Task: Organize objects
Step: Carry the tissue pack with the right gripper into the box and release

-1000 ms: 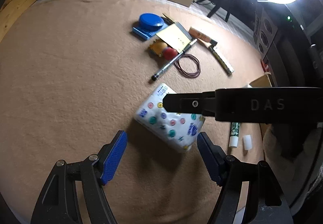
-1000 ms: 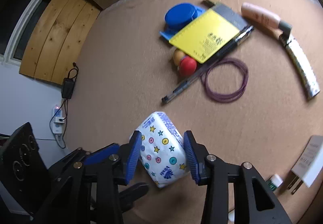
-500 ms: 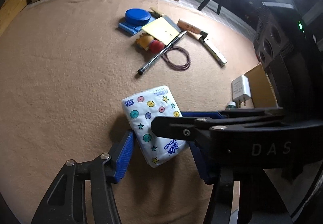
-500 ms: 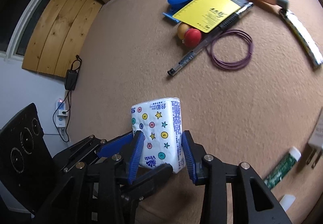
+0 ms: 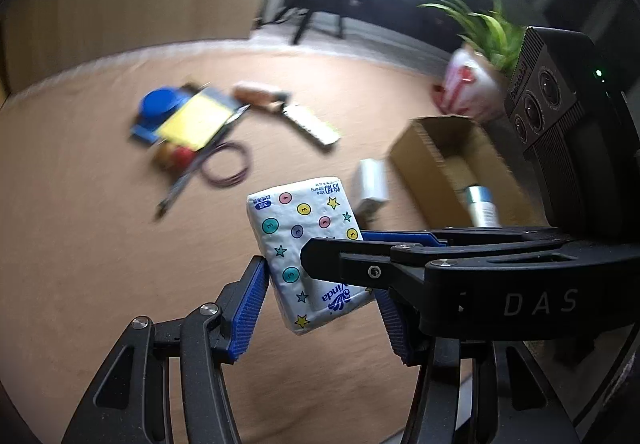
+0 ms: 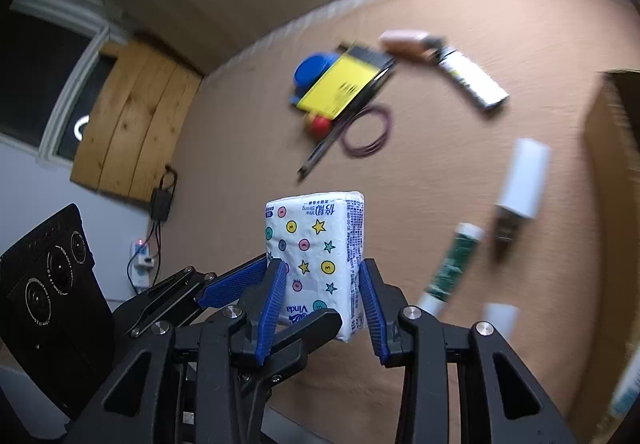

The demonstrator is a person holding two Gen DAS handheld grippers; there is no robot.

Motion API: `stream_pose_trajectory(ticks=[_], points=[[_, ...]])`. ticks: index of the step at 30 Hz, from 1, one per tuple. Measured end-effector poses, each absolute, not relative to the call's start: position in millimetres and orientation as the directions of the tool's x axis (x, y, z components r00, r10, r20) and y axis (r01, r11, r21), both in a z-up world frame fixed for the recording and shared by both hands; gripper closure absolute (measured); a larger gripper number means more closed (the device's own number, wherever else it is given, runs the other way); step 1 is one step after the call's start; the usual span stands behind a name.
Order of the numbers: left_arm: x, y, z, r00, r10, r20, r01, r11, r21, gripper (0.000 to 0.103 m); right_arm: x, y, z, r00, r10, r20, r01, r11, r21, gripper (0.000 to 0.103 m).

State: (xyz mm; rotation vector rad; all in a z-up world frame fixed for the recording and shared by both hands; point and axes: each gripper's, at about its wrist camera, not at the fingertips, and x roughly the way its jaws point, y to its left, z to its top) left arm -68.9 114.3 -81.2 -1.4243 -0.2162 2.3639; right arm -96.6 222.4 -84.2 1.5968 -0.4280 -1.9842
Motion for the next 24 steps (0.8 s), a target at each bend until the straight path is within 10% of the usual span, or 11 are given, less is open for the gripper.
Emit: stream_pose_trajectory(ticks=[24], points=[[-98, 298, -60, -0.350, 0.520, -0.779, -0.491, -0.810, -0.320, 0.046, -90, 401, -55, -0.368, -0.486, -0.793, 0.016, -0.856, 0.517, 0.068]])
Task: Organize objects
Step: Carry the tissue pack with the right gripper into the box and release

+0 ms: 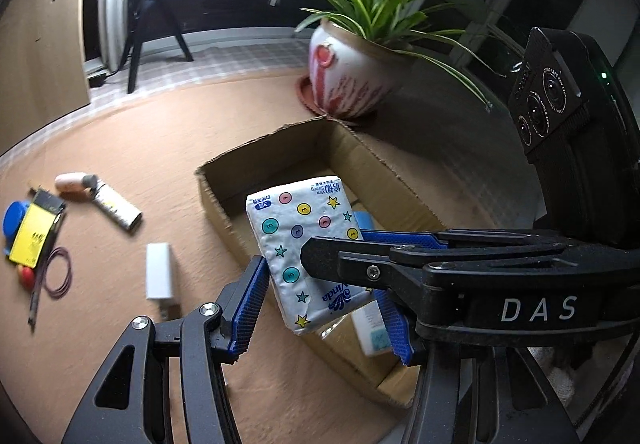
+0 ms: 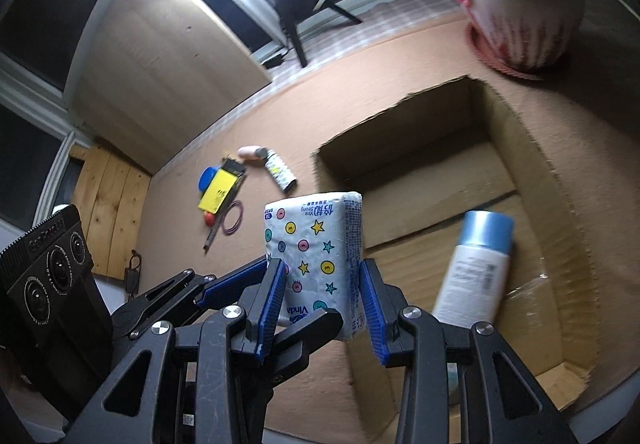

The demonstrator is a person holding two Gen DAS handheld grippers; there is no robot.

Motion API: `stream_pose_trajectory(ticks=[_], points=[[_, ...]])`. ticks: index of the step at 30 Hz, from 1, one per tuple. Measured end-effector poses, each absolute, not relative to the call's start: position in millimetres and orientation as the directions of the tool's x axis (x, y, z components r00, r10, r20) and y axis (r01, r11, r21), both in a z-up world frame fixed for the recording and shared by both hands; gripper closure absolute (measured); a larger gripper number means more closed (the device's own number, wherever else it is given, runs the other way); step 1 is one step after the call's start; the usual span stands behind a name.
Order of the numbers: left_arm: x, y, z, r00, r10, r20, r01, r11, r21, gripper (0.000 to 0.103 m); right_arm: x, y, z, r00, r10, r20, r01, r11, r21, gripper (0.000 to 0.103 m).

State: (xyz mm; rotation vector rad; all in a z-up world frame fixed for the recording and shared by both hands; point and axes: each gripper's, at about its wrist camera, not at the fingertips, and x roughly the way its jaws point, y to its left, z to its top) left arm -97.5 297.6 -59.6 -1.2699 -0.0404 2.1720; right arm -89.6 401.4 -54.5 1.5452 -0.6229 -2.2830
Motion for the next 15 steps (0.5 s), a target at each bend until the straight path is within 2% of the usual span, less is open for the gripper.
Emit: stream_pose_trajectory(ticks=[4, 5, 6, 8, 9, 10, 15], points=[[-102, 307, -63, -0.345, 0.520, -0.781, -0.497, -0.808, -0.317, 0.046, -90, 410, -55, -0.376, -0.478, -0.794, 0.008, -0.858, 0.513, 0.068], [-104, 309, -64, -0.344, 0.515, -0.785, -0.497, -0.809, -0.313, 0.044, -90, 412, -55, -0.379, -0.472, -0.796, 0.008, -0.861, 0.508, 0.068], [-104, 310, -65, -0.344, 0.507, -0.790, -0.493, -0.814, -0.308, 0.036, -90, 414, -55, -0.390, -0.460, -0.798, 0.003, -0.867, 0.498, 0.067], [-105, 309, -66, -0.352, 0.493, -0.796, -0.481, -0.824, -0.299, 0.027, -91, 417, -53, -0.413, -0.429, -0.803, -0.010, -0.880, 0.475, 0.055], [-106, 307, -66, -0.355, 0.494, -0.794, -0.477, -0.826, -0.301, 0.027, -91, 420, -51, -0.431, -0.417, -0.800, -0.016, -0.883, 0.468, 0.045], [-106, 306, -66, -0.355, 0.493, -0.794, -0.475, -0.827, -0.301, 0.027, -91, 422, -49, -0.445, -0.408, -0.797, -0.020, -0.886, 0.464, 0.041], [-107, 290, -62, -0.380, 0.483, -0.789, -0.455, -0.840, -0.295, 0.027, -92, 418, -45, -0.456, -0.390, -0.800, -0.010, -0.896, 0.443, 0.040]])
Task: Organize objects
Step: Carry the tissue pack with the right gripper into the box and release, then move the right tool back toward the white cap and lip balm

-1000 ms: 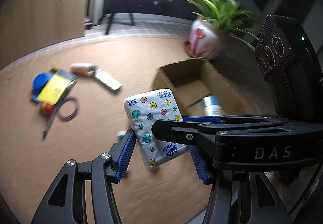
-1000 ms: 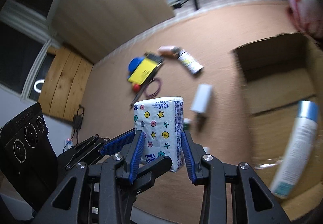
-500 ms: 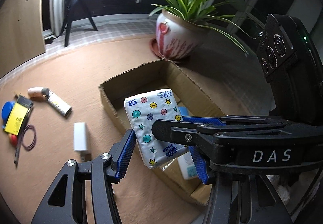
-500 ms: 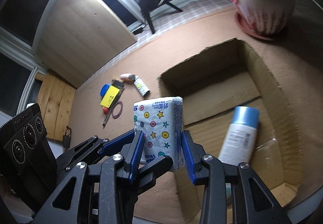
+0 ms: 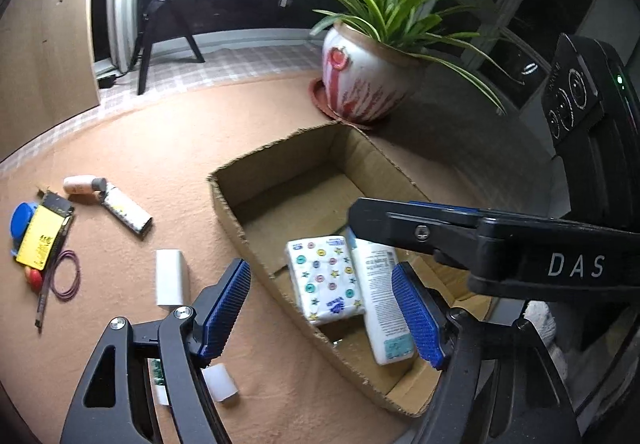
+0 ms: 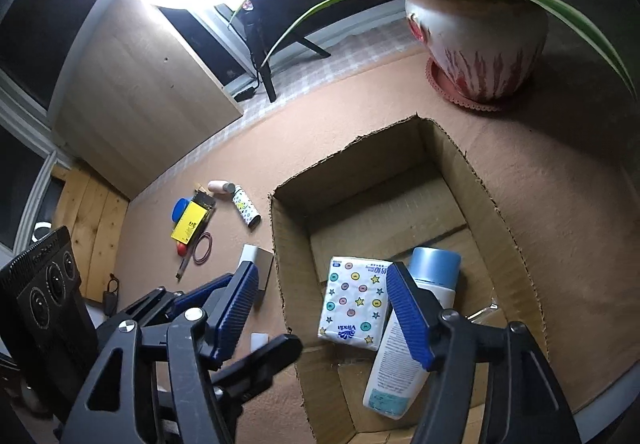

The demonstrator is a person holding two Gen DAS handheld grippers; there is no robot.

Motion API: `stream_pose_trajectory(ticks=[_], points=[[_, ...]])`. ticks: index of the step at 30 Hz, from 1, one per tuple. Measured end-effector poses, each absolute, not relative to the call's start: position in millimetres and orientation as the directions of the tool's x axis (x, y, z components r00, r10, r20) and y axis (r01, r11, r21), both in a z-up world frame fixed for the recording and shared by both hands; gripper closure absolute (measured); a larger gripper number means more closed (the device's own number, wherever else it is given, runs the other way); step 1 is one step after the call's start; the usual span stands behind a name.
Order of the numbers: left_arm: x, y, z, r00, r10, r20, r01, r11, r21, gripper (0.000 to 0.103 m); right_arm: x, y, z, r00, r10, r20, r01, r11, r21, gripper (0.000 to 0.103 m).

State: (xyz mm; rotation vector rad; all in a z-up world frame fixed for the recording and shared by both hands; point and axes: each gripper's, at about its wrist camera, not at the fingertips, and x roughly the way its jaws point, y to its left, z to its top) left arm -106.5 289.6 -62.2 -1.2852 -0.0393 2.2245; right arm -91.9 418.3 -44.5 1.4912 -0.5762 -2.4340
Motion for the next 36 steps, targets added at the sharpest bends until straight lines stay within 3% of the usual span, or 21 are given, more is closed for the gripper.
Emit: stream_pose_trajectory(ticks=[12, 23, 29, 34, 36], points=[[-105, 203, -65, -0.428, 0.416, -0.802, -0.318, -0.900, -0.297, 0.027, -81, 379, -33, -0.464, -0.414, -0.783, 0.066, -0.898, 0.436, 0.040], [-116, 89, -95, -0.437, 0.320, -0.841, -0.125, -0.947, -0.295, 0.027, -72, 311, -48, -0.368, -0.470, -0.803, 0.164, -0.882, 0.441, 0.040], [-116, 69, -111, -0.405, 0.313, -0.859, -0.109, -0.950, -0.294, 0.036, -64, 281, -79, -0.296, -0.449, -0.843, 0.139, -0.893, 0.427, 0.041], [-111, 100, -124, -0.344, 0.363, -0.866, -0.206, -0.929, -0.308, 0.041, -50, 271, -106, -0.243, -0.437, -0.866, 0.100, -0.899, 0.426, 0.060], [-111, 113, -126, -0.326, 0.377, -0.867, -0.234, -0.921, -0.312, 0.042, -43, 269, -114, -0.235, -0.423, -0.875, 0.084, -0.906, 0.415, 0.062]])
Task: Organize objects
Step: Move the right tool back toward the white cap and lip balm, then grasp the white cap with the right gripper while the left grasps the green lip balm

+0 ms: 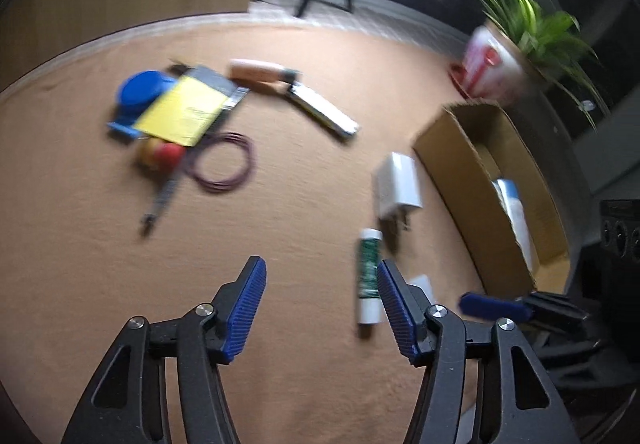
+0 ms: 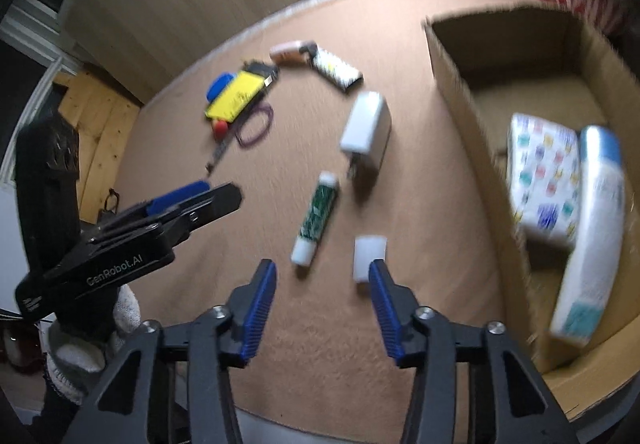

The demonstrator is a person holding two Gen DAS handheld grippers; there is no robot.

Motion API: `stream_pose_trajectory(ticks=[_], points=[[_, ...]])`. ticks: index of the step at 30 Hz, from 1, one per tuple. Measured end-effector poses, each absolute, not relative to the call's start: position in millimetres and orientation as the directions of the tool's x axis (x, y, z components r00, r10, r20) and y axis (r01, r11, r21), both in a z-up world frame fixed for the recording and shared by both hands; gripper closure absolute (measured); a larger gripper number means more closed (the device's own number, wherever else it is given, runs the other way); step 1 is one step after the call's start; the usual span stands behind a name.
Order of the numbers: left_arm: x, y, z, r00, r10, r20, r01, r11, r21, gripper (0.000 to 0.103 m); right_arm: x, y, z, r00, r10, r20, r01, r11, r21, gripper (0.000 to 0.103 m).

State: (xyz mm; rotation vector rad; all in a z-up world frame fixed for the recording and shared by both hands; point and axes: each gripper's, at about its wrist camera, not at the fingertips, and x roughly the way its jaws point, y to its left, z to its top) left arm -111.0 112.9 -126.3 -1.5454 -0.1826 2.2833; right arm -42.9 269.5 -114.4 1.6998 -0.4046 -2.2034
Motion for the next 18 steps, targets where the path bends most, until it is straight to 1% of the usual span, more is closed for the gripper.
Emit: stream_pose_trajectory(ticks=[2, 5, 8, 10, 11, 14, 18], points=[[-112, 126, -130, -0.309, 0.383, -0.870, -0.259, -0.914, -0.311, 0.042, -37, 269, -119, -0.240, -0.396, -0.886, 0.072, -0.918, 0.391, 0.062], [-115, 141, -139, -0.274, 0.382, -0.883, -0.284, -0.909, -0.305, 0.050, -33, 268, -123, -0.250, -0.359, -0.899, 0.068, -0.933, 0.353, 0.065], [-118, 156, -148, -0.238, 0.370, -0.898, -0.316, -0.904, -0.288, 0.059, -33, 269, -126, -0.255, -0.342, -0.904, 0.054, -0.939, 0.340, 0.070], [-118, 164, -151, -0.226, 0.362, -0.904, -0.338, -0.900, -0.276, 0.060, -34, 270, -129, -0.255, -0.338, -0.906, 0.040, -0.940, 0.339, 0.072], [-119, 168, -153, -0.225, 0.343, -0.912, -0.348, -0.902, -0.254, 0.062, -35, 270, -129, -0.257, -0.333, -0.907, 0.038, -0.941, 0.335, 0.072], [-119, 173, -161, -0.210, 0.305, -0.929, -0.356, -0.909, -0.217, 0.073, -37, 267, -131, -0.266, -0.305, -0.914, 0.040, -0.951, 0.306, 0.073], [-118, 169, -160, -0.223, 0.288, -0.931, -0.352, -0.915, -0.199, 0.084, -44, 262, -136, -0.267, -0.276, -0.923, 0.050, -0.961, 0.273, 0.073]])
